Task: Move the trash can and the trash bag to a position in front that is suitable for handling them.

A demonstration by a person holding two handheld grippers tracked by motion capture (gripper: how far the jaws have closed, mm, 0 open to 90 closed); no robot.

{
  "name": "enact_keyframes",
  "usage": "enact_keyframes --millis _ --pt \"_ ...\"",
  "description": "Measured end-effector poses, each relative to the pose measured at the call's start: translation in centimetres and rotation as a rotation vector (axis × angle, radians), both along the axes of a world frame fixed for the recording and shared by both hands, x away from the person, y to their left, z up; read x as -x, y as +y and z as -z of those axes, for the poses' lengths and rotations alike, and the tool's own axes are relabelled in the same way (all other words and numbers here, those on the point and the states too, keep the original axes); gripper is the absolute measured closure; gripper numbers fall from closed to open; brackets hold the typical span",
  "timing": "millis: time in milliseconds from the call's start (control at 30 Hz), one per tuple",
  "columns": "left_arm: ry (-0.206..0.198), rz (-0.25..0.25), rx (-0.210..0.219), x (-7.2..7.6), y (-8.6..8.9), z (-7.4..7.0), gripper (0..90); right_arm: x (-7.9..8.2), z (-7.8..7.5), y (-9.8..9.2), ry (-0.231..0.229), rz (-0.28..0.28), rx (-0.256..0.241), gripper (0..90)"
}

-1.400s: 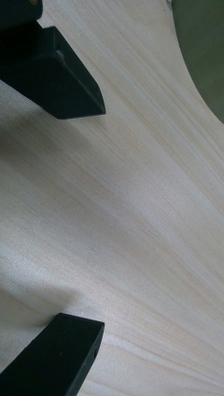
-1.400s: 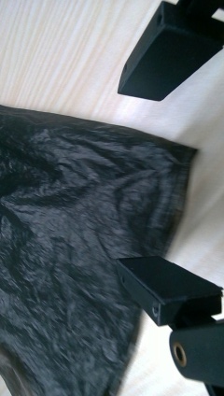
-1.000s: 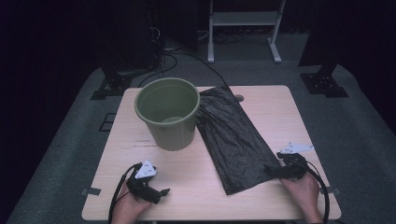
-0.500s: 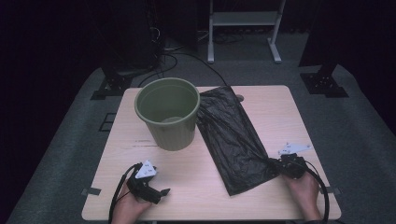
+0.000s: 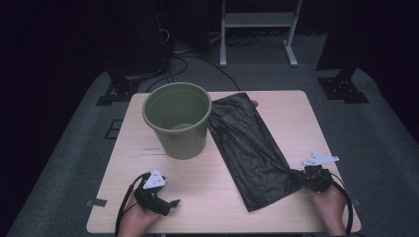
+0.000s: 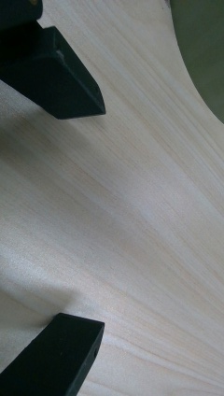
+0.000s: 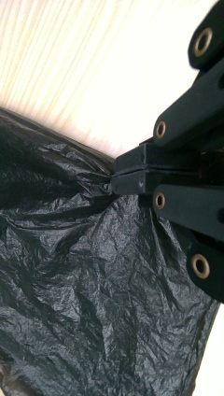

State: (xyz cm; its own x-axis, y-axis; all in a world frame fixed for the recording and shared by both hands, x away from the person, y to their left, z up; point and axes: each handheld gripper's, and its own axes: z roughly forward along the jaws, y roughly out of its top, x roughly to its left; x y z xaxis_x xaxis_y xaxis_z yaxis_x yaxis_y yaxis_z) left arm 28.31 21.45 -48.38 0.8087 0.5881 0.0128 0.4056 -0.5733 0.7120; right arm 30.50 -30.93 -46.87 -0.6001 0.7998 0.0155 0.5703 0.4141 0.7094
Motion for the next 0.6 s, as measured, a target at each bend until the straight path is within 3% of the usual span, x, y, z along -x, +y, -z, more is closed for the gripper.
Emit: enact_keyframes --millis 433,600 --pt "0.000 0.002 0.000 0.0 0.0 0.0 0.0 3.2 -0.2 -3.5 0.016 0.011 -0.032 89.1" --pt "0.000 0.001 0.001 0.0 0.0 0.0 0.0 5.2 -0.1 -5.5 0.015 0.019 -0.047 88.9"
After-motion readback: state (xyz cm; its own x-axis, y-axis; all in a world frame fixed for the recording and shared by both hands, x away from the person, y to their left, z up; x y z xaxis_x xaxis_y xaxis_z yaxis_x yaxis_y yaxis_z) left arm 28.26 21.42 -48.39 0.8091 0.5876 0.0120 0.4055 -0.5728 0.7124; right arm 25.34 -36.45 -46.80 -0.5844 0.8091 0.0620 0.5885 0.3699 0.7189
